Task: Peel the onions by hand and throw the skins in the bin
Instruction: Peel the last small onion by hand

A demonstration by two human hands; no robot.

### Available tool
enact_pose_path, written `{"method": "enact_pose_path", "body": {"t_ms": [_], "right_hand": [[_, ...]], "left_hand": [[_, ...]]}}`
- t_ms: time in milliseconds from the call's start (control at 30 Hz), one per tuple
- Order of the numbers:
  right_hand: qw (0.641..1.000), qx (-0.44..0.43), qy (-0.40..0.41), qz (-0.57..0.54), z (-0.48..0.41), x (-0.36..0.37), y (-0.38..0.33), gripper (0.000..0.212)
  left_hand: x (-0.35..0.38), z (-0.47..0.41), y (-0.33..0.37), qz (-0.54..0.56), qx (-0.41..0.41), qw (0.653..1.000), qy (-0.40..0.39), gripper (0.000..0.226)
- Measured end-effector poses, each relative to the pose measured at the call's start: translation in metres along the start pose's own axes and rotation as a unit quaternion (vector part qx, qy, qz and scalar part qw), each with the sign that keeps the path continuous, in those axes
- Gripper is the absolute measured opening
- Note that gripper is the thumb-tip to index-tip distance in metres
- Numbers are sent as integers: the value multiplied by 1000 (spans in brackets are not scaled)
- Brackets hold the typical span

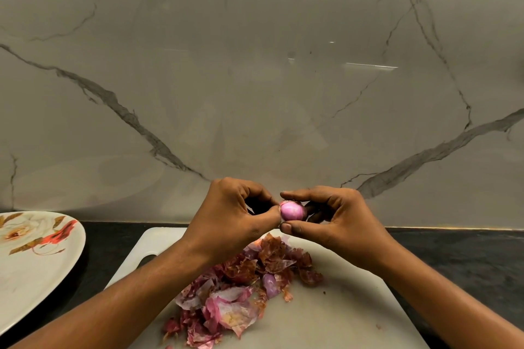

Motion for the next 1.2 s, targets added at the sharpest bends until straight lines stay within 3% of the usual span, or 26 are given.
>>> {"method": "enact_pose_path", "body": {"t_ms": [567, 967, 1200], "right_hand": [[974, 59, -5, -219, -4, -4, 5, 35], [964, 59, 25, -257, -7, -11, 6, 34], [936, 103, 25, -335, -8, -10, 9, 33]], "left_hand": [[-9, -4, -17, -29, -62, 996, 57, 7], [-12, -3, -20, -32, -90, 993, 63, 10], [-9, -3, -19, -30, -87, 994, 50, 6]]}}
Point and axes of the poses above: each hand's wrist, its own z-axis away from the middle knuckle, its own x-axis out of the palm, y = z × x, the point moved 7 cm from there along -z, towards the middle knuckle, and after that the axes turned 6 degrees about -z, right-handed, at the moved point
